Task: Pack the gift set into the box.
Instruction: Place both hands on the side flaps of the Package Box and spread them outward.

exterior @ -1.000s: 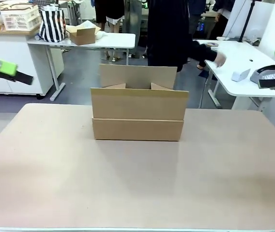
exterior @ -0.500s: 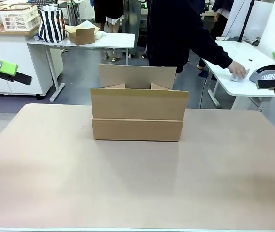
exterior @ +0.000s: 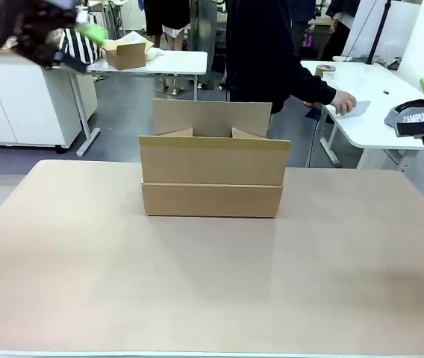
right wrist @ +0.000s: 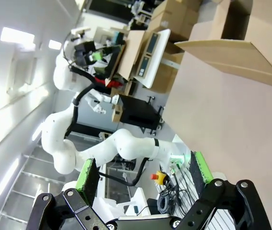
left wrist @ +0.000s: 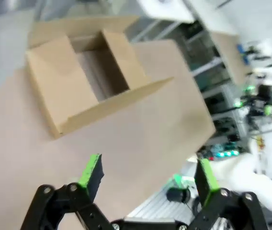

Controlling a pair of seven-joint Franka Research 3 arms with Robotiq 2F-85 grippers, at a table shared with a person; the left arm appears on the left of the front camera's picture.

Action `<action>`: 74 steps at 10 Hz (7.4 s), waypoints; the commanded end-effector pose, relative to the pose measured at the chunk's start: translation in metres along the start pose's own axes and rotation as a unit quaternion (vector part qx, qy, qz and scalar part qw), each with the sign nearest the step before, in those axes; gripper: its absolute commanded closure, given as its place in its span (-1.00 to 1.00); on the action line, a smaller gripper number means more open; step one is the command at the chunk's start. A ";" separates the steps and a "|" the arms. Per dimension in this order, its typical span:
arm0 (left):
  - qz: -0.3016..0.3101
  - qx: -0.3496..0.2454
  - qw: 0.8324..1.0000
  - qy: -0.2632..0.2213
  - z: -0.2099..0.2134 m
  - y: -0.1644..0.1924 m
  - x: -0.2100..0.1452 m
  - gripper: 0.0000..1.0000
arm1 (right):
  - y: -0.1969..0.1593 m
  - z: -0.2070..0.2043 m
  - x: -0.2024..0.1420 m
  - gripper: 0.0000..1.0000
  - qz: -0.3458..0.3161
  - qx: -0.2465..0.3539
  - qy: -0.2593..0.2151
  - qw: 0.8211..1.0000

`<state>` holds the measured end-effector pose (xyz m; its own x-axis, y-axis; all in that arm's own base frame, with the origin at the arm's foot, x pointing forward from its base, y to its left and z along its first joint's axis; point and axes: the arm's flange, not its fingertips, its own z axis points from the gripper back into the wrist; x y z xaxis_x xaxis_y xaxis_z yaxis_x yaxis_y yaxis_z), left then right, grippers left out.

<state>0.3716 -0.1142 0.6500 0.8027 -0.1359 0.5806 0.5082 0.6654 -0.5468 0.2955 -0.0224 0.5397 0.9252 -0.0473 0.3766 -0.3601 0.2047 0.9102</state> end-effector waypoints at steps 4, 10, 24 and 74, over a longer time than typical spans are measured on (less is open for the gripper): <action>0.038 0.247 0.954 0.164 -0.123 -0.040 0.082 -1.00 | 0.000 -0.002 0.004 -1.00 0.016 0.010 -0.005 1.000; 0.015 0.258 0.958 0.127 -0.138 -0.037 0.065 -1.00 | 0.000 -0.002 0.004 -1.00 0.016 0.010 -0.005 1.000; 0.144 0.562 0.803 0.138 -0.391 -0.012 0.092 -1.00 | 0.000 -0.002 0.004 -1.00 0.016 0.010 -0.005 1.000; 0.220 0.288 0.914 0.185 -0.192 0.207 0.053 -1.00 | 0.000 -0.002 0.004 -1.00 0.016 0.010 -0.005 1.000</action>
<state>0.5923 -0.1410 0.4614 0.9886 0.1215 0.0894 -0.1101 0.9864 -0.1224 0.2957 -0.0225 0.5393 0.9236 -0.0445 0.3808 -0.3645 0.2057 0.9082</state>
